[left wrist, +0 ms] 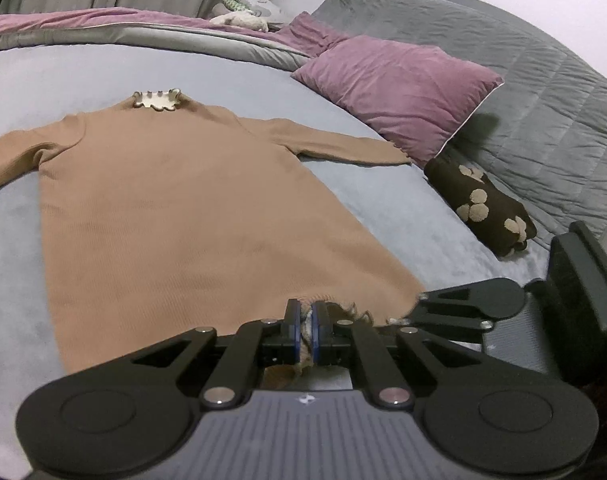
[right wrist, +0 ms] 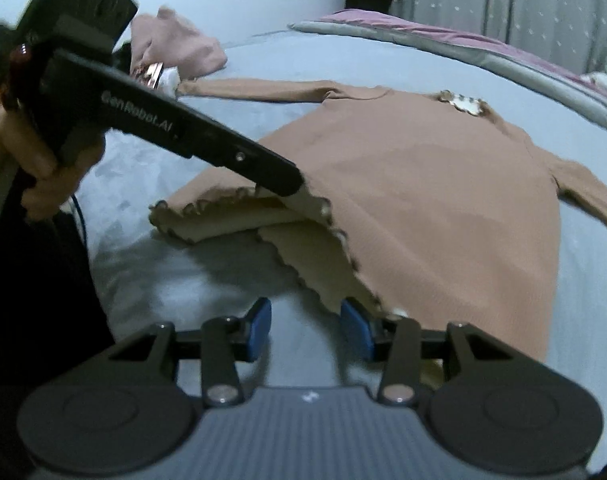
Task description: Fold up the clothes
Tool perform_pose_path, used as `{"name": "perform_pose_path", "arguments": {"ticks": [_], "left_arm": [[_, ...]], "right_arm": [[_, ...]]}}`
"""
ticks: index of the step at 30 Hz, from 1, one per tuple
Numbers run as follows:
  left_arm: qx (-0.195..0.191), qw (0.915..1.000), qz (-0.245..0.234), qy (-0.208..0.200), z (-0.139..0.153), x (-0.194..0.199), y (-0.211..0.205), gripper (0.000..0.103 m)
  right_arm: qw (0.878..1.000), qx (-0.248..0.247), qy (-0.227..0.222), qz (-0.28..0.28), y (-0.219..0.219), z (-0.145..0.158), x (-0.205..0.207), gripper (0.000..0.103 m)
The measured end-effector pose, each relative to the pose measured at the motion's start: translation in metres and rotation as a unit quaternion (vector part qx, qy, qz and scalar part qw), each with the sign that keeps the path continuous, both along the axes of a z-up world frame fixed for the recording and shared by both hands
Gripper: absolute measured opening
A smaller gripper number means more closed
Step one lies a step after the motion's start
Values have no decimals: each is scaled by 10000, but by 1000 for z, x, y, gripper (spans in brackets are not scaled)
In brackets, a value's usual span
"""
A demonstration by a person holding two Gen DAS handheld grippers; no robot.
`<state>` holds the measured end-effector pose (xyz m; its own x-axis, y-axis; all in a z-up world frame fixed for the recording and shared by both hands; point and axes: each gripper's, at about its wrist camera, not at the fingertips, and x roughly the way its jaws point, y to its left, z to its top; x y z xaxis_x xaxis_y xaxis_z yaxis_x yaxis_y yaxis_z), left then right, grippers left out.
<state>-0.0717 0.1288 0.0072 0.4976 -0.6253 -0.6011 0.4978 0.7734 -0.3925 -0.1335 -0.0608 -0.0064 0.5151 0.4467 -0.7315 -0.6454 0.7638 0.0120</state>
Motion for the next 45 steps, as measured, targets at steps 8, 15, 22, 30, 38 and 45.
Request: {"name": "perform_pose_path", "arguments": {"ticks": [8, 15, 22, 30, 38, 45], "left_arm": [[25, 10000, 56, 41, 3, 2, 1, 5], [21, 9999, 89, 61, 4, 1, 5, 5], [65, 9999, 111, 104, 1, 4, 7, 5], [121, 9994, 93, 299, -10, 2, 11, 5], [101, 9995, 64, 306, -14, 0, 12, 5], [-11, 9994, 187, 282, -14, 0, 15, 5]], "right_arm": [[9944, -897, -465, 301, 46, -24, 13, 33], [9912, -1101, -633, 362, 46, -27, 13, 7], [9840, -1479, -488, 868, 22, -16, -9, 7], [9879, -1340, -356, 692, 9, -17, -15, 21], [9976, -544, -419, 106, -29, 15, -23, 46], [9948, -403, -374, -860, -65, 15, -23, 47]]}}
